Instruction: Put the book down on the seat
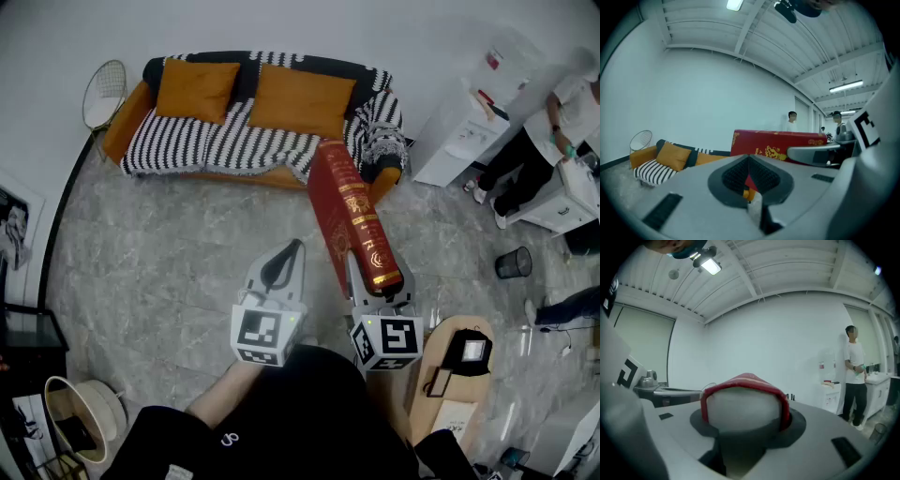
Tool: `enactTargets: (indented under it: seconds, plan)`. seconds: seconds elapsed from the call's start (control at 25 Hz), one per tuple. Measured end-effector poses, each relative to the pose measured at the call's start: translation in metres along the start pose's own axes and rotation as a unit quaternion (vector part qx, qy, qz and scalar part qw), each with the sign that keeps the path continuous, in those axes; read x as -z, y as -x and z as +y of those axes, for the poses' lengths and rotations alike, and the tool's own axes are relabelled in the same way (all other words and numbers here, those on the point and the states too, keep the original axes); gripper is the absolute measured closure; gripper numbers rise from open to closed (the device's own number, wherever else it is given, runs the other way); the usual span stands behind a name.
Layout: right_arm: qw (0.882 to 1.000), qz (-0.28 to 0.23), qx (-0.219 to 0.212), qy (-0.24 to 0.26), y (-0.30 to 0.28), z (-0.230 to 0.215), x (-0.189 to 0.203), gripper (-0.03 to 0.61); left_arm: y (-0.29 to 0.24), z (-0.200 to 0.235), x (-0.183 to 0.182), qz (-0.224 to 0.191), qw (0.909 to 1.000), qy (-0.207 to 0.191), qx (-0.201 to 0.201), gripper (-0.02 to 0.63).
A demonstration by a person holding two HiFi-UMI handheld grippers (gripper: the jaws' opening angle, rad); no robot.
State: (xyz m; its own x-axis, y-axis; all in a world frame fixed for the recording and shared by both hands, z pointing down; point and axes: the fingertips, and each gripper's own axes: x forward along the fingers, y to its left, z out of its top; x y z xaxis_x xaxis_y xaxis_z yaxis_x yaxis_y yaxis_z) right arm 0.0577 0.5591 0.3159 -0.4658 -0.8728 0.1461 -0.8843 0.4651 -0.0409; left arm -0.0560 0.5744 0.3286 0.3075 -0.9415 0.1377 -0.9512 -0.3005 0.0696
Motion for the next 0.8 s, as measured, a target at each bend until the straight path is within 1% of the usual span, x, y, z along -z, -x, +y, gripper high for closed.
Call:
enactTargets:
  seconds: [0.24,0.52,0.64,0.8]
  plan:
    - [1.0,-0.006,0.0,0.003,0.005,-0.004,-0.003,0.35,-0.001,-0.008,-0.003,-0.003,1.0,-0.004,0.003,0.601]
    - [0.999,-0.024,-0.008,-0.025,0.017,-0.018,-0.004,0.35,-0.009,-0.024,0.001,0.001,0.9999,-0.005,0.01,0.601]
    - [0.999,-0.029,0.002,-0.023,0.025,-0.036,-0.005,0.35,-0.016,-0.035,0.003,0.001,0.9999,-0.005,0.011,0.601]
    - [0.999,-0.028,0.005,-0.016,0.037,-0.057,-0.004,0.35,-0.021,-0.049,0.005,0.0,1.0,-0.002,0.003,0.601]
